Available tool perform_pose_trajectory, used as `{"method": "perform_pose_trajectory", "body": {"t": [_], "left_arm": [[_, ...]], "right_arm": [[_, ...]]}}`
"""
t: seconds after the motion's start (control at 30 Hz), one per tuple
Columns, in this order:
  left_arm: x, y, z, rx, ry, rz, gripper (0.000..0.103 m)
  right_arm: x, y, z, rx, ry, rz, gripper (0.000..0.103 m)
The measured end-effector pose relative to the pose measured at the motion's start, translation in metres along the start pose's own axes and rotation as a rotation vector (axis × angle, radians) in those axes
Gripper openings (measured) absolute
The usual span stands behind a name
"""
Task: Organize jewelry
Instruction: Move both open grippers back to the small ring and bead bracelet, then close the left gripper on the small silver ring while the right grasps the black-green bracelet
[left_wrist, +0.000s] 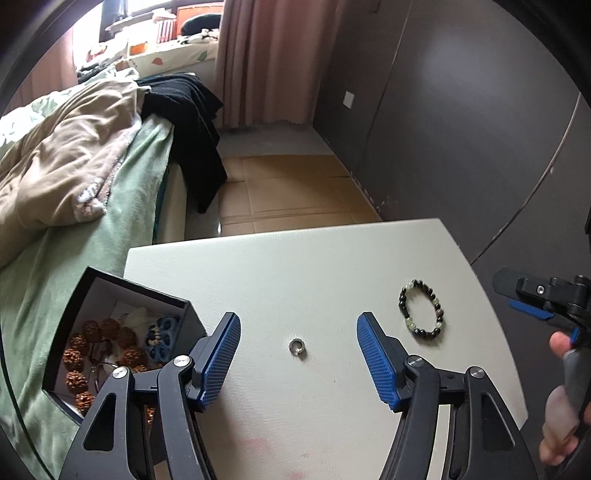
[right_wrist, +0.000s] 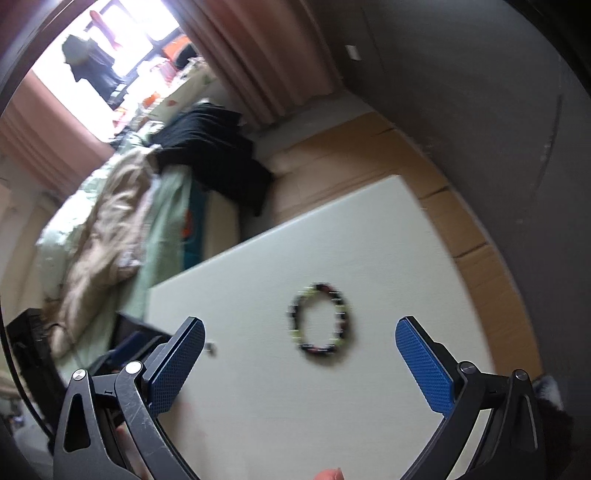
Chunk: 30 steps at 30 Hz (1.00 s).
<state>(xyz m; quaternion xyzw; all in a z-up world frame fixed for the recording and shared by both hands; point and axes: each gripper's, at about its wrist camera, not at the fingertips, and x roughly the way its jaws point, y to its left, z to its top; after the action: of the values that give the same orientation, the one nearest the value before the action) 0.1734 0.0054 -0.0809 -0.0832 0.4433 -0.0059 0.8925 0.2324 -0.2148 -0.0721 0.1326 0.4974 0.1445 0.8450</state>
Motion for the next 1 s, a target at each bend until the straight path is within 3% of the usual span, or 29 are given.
{"method": "perform_pose_trajectory", "body": {"t": [0.1,0.5,0.77,0.9,1.0], "left_arm": [[0.010,-0.002,-0.002,0.015,0.024,0.008,0.064],[0.047,0.001,-0.008,0.004,0.102,0.041,0.049],[0.060,-0.004,-0.014,0.046,0.132,0.073,0.048],[0.059,-0.003,-0.014,0.040,0.130,0.100,0.015],[0.058,-0.004,-0.015,0.054,0.134,0.097,0.013]], "right_arm": [[0.005,-0.008,0.000,0.004,0.022,-0.054,0.103],[0.006,-0.013,0.003,0.027,0.041,-0.047,0.103],[0.007,-0.017,0.004,0.027,0.041,-0.079,0.103],[0.015,-0.012,0.006,-0.024,0.051,-0.132,0.103],[0.023,-0.011,0.005,-0.044,0.064,-0.150,0.103]]}}
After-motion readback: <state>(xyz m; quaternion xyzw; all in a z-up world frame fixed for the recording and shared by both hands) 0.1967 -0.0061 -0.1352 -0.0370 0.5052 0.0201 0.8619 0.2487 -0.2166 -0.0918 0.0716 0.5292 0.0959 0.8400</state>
